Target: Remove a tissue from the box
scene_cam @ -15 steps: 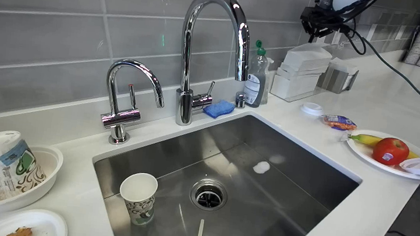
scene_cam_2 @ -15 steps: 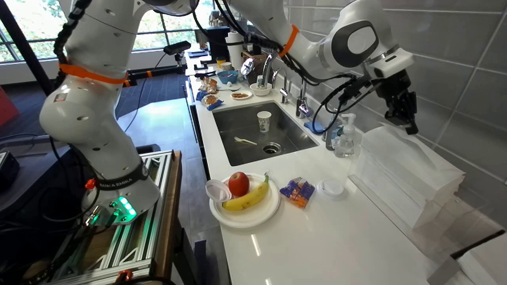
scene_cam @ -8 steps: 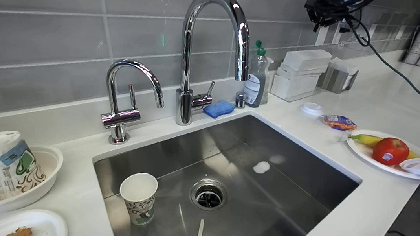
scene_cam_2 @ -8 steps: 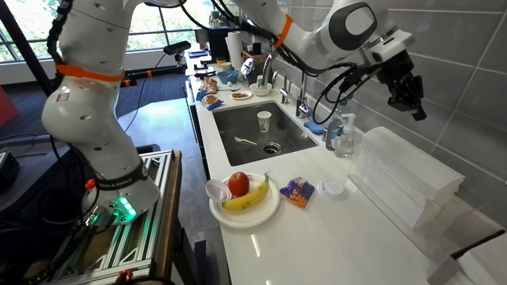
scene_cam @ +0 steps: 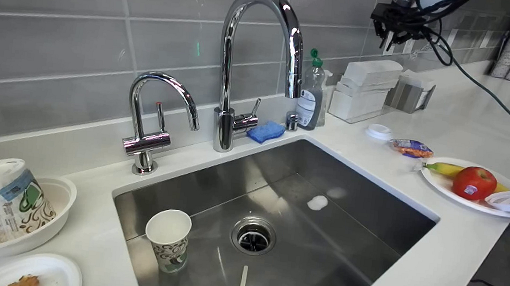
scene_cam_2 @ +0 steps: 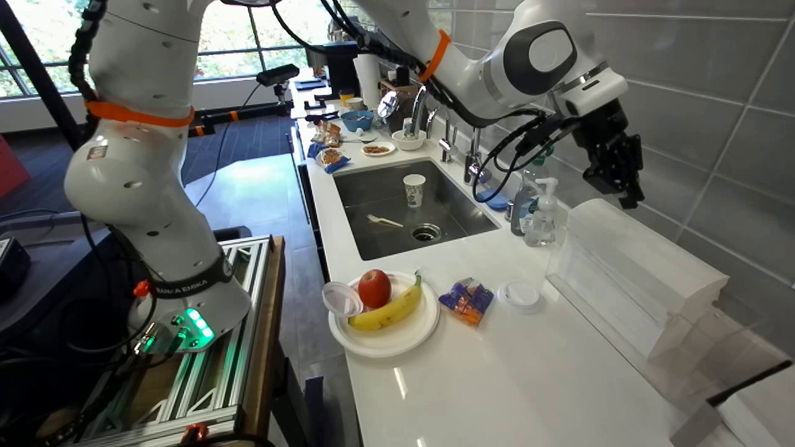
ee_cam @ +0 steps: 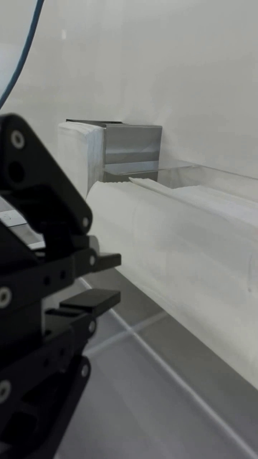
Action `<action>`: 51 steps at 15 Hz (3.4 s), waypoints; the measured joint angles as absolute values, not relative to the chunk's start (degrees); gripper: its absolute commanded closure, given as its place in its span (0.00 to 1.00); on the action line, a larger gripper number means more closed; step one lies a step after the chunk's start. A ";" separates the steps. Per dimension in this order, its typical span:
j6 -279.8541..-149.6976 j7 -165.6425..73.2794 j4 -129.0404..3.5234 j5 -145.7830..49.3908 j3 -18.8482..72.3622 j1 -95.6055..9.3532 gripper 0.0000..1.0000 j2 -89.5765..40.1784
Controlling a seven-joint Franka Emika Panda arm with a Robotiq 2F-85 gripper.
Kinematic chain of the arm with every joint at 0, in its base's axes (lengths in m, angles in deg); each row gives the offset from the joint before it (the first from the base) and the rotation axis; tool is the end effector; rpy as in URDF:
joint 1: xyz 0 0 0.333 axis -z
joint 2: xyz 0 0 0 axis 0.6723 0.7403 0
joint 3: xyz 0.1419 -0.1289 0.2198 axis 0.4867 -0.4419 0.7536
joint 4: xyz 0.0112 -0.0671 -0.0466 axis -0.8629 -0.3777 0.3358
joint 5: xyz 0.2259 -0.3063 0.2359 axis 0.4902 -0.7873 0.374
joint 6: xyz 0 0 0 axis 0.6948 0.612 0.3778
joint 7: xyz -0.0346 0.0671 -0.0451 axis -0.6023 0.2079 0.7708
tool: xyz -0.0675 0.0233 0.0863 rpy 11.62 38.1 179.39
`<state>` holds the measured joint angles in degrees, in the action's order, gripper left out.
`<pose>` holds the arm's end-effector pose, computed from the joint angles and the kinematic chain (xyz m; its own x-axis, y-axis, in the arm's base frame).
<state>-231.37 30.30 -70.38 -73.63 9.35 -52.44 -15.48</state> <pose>0.7244 -0.1082 0.3229 0.2713 -0.7782 0.5664 -0.8647 -0.4556 -0.2117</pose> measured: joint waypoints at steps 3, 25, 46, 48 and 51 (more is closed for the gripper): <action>-231.66 31.24 -70.81 -73.42 9.86 -51.43 0.22 -14.46; -238.89 35.61 -70.43 -66.88 9.65 -50.32 0.67 -9.41; -238.90 35.42 -69.34 -66.88 9.59 -50.56 1.00 -9.20; -238.91 35.37 -69.34 -66.88 9.60 -50.56 1.00 -9.13; -239.86 35.35 -69.24 -66.99 9.26 -50.84 1.00 -9.23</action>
